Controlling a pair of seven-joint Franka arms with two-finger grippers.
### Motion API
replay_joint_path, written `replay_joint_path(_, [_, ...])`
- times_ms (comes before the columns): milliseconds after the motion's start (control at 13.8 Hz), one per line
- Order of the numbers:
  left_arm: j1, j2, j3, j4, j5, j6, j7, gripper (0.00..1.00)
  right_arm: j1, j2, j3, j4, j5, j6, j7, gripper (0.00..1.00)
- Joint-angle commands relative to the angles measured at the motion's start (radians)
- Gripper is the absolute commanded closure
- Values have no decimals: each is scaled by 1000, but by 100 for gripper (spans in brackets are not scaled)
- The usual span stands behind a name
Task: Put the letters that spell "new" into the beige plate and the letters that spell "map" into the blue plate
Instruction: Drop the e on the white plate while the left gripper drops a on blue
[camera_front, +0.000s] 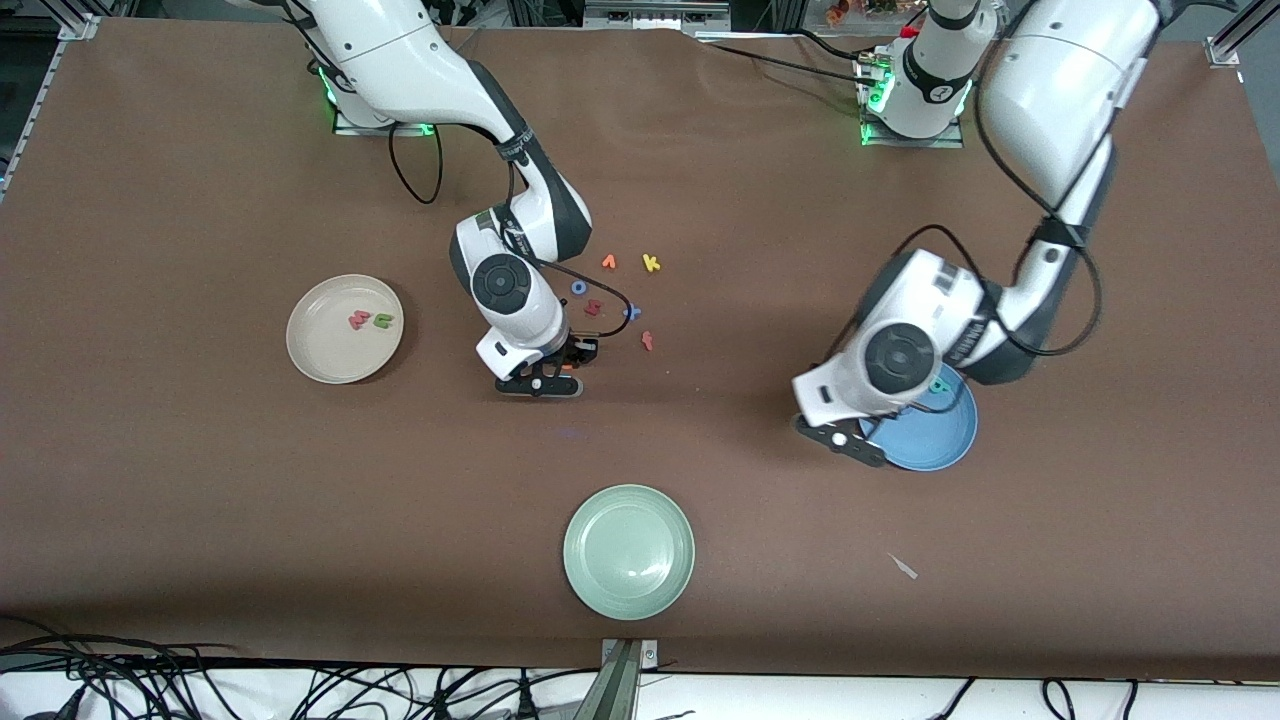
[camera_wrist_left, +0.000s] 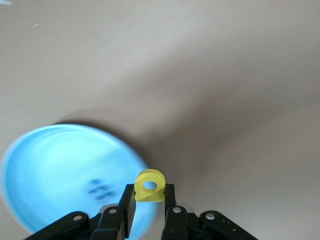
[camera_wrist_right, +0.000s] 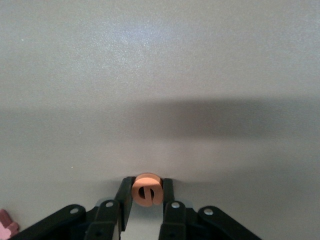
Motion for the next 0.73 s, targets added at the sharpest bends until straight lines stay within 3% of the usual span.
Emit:
replay_joint_path(0, [106, -1, -12, -41, 30, 15, 201, 87, -18, -29, -48, 59, 4, -156, -75, 87])
replay_joint_path(145, [151, 21, -14, -53, 33, 54, 255, 82, -18, -92, -103, 24, 4, -259, -190, 87])
replay_joint_path(218, [154, 21, -12, -79, 35, 92, 259, 73, -16, -126, -133, -12, 4, -275, -244, 87])
replay_joint_path(364, [153, 21, -12, -104, 35, 127, 257, 42, -16, -208, -184, -135, 3, -262, -368, 87])
replay_joint_path(436, [154, 19, -14, -102, 33, 127, 259, 7, -16, -253, -209, -214, 0, -220, -436, 87])
replay_joint_path(509, [153, 16, -14, -101, 33, 121, 257, 0, -16, -303, -220, -299, -8, -161, -480, 87])
replay_joint_path(655, [142, 4, -22, -90, 30, 108, 234, 0, -16, -376, -236, -410, -46, -107, -511, 87])
